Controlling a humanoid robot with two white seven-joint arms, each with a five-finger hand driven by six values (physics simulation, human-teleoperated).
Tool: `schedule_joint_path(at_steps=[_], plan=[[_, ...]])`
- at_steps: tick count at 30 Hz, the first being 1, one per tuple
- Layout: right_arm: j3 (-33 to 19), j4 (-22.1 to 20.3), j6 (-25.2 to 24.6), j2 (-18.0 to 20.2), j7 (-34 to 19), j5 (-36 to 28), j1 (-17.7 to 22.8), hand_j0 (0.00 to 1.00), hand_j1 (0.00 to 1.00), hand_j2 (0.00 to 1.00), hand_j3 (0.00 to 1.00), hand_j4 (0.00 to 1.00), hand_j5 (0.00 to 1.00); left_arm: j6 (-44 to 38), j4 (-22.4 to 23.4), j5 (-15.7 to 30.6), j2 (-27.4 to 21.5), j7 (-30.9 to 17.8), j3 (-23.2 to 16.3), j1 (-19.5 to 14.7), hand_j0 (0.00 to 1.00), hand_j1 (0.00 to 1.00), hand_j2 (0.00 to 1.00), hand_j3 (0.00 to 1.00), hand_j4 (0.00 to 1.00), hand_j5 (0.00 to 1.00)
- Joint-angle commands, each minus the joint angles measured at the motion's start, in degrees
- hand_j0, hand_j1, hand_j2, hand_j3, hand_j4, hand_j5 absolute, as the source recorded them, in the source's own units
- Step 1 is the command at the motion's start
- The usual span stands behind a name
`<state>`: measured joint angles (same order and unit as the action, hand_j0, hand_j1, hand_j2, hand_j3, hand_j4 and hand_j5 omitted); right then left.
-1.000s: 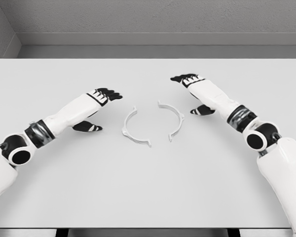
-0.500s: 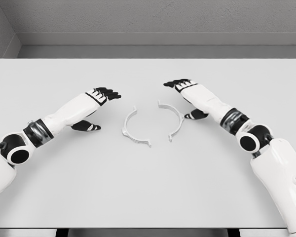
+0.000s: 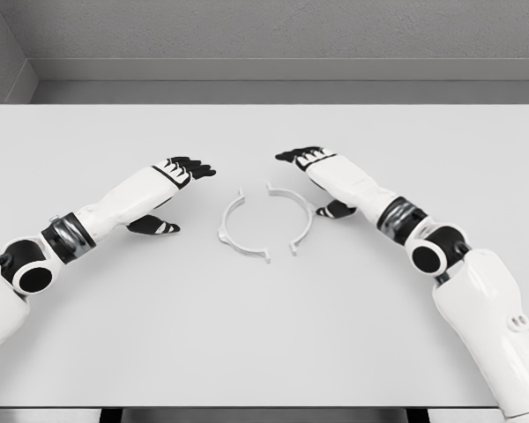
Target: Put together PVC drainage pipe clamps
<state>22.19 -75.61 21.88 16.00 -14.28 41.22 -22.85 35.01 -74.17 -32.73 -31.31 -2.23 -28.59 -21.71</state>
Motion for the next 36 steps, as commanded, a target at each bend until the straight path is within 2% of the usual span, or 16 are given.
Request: schedule_joint_path(at_steps=[1, 11, 21, 36], plan=[[0.1, -0.1, -0.1, -0.4, 0.0, -0.4, -0.1, 1.00, 1.00, 1.00, 1.00, 1.00, 1.00, 0.0, 0.0, 0.4, 0.0, 0.0, 0.0, 0.0, 1.00, 1.00, 1.00, 1.00, 1.00, 1.00], [0.1, -0.3, -0.1, -0.6, 0.0, -0.1, -0.2, 1.00, 1.00, 1.00, 1.00, 1.00, 1.00, 0.0, 0.0, 0.4, -0.1, 0.0, 0.0, -0.1, 1.00, 1.00, 1.00, 1.00, 1.00, 1.00], [0.2, -0.1, -0.2, -2.6, -0.1, 1.4, -0.5, 1.00, 1.00, 1.00, 1.00, 1.00, 1.00, 0.0, 0.0, 0.4, 0.0, 0.0, 0.0, 0.0, 1.00, 1.00, 1.00, 1.00, 1.00, 1.00], [2.4, -1.2, -1.9, -2.6, -0.1, 1.5, -0.9, 1.00, 1.00, 1.00, 1.00, 1.00, 1.00, 0.0, 0.0, 0.4, -0.1, 0.0, 0.0, 0.0, 1.00, 1.00, 1.00, 1.00, 1.00, 1.00]])
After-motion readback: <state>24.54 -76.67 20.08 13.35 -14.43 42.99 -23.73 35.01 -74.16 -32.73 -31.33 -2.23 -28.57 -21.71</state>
